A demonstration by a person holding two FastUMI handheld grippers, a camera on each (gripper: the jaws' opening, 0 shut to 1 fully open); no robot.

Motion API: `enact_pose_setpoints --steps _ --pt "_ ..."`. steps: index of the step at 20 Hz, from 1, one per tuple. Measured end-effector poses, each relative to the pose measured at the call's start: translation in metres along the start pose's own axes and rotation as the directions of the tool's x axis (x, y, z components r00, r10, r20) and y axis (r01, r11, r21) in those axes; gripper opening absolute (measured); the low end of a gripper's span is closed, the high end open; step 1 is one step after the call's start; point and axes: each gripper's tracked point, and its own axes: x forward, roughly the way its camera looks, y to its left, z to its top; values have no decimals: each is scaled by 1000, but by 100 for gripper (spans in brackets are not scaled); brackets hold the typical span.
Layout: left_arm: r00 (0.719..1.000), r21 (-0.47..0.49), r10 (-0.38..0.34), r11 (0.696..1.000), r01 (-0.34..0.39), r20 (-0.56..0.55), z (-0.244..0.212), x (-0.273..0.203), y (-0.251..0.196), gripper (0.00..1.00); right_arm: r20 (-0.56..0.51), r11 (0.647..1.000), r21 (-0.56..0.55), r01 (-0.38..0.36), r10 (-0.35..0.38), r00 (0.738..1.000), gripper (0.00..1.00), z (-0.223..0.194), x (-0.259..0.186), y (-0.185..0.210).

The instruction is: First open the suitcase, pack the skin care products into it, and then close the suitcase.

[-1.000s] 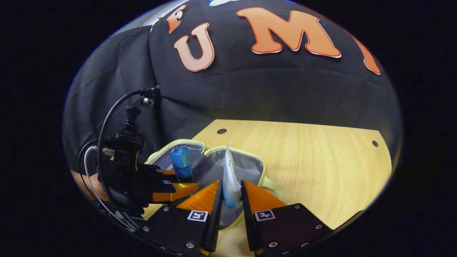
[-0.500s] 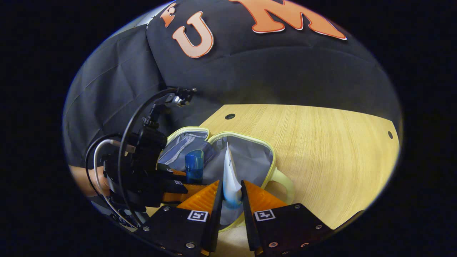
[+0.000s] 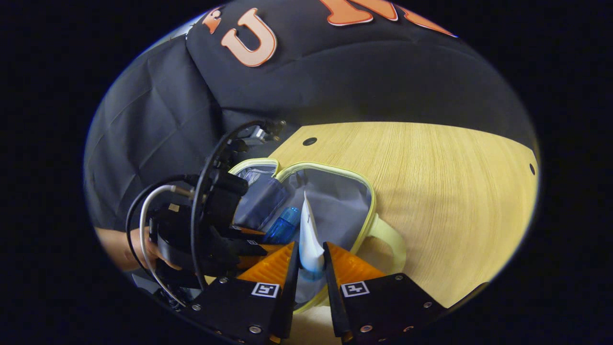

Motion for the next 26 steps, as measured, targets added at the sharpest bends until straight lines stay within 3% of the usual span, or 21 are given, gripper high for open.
enact_pose_setpoints --steps 5,6,10,11,12,13,15,16,19,20,22,26 --pt "984 65 67 995 -79 166 38 -37 11 50 -49 1000 12 -2 3 999 33 -7 15 1" --pt "977 60 83 994 -96 198 44 -47 14 56 -62 1000 22 1 0 998 33 -10 20 1" --pt "941 19 166 984 -179 296 50 -99 44 70 -77 998 54 16 -11 997 33 -11 30 2" --pt "930 -1 193 979 -203 313 49 -106 53 73 -79 998 58 12 -8 997 27 -12 34 4" --pt "919 -22 216 975 -221 330 49 -114 60 77 -80 998 62 16 -11 997 34 -11 36 4" --pt "909 -44 243 969 -243 340 46 -122 70 81 -85 998 66 17 -11 996 35 -12 36 5" --pt "891 -84 281 960 -269 357 41 -136 87 80 -83 997 70 23 -17 996 37 -12 35 4" --pt "884 -101 296 955 -278 363 37 -142 95 81 -81 997 74 17 -11 997 31 -13 35 6" --pt "873 -135 307 952 -276 380 27 -156 118 81 -45 996 54 67 -65 997 44 -2 29 2" --pt "870 -145 309 951 -274 385 25 -160 126 82 -29 995 46 90 -89 996 56 2 27 -1" --pt "867 -159 299 954 -255 400 23 -166 139 84 12 989 34 146 -146 989 65 11 17 -8" --pt "866 -158 254 966 -205 431 21 -169 172 88 111 964 61 259 -265 958 75 37 -12 -13"
